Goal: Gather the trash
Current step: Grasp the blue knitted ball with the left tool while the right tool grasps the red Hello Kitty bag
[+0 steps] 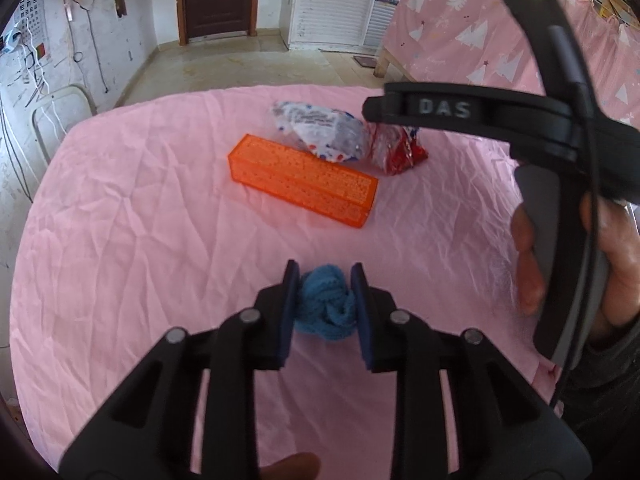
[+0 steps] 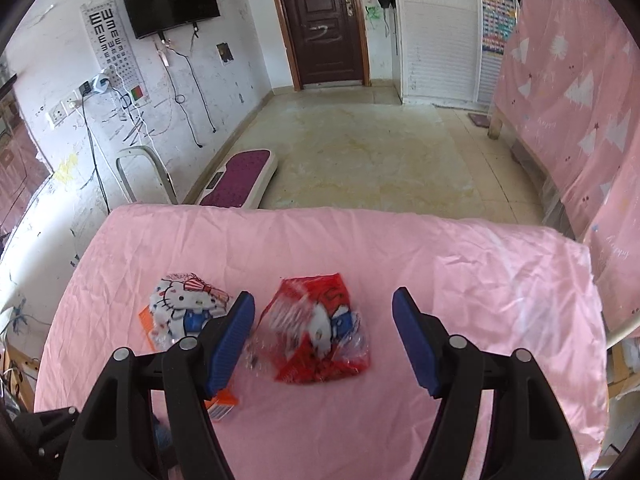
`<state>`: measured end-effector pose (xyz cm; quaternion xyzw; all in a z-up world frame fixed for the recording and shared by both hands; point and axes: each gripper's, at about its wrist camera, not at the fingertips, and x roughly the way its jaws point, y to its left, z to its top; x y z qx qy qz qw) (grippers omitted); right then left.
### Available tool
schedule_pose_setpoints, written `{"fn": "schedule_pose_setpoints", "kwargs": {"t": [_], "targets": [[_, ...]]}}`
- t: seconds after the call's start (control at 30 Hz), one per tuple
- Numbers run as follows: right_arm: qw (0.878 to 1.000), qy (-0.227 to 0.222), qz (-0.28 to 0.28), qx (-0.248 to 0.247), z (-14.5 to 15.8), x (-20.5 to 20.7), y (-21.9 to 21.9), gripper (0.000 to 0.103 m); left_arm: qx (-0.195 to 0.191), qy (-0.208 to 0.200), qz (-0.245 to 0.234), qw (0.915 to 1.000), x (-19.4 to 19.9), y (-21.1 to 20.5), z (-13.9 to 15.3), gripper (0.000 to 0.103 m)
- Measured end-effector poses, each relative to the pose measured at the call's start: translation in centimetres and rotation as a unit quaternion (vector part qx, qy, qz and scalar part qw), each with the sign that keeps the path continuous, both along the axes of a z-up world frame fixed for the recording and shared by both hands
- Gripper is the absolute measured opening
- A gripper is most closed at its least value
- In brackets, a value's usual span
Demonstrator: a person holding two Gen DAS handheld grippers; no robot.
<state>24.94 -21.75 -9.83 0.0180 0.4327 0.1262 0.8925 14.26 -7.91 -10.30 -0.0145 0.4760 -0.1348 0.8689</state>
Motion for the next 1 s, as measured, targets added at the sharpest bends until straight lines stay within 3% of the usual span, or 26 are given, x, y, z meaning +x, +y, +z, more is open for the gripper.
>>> {"fn": "schedule_pose_setpoints", "kwargs": {"t": [0.1, 0.23, 0.33, 1.0], "targets": [[1.0, 0.018, -0.002, 0.002, -0.9, 0.6, 0.1, 0.059, 0.003, -0.002, -0.001, 1.0, -0.1, 0.0, -0.1, 0.025], [0.999, 0.035, -0.003, 0.005, -1.6, 0.8, 0.0, 0.036, 0.005, -0.004, -0.001, 1.0, -0.2, -0.4, 0.0, 0.025], [0.999, 0.036, -0.002, 0.006, -1.5, 0.6, 0.1, 0.027, 0.005, -0.003, -0.001, 1.0, -0.3, -0.5, 0.0, 0.025], [0.998, -0.007, -0.038, 0.039, 1.7, -4.3, -6.0, 0.027, 0.024, -0.033, -0.004, 0.9991, -2.5, -1.8, 2.6, 0.025]]}}
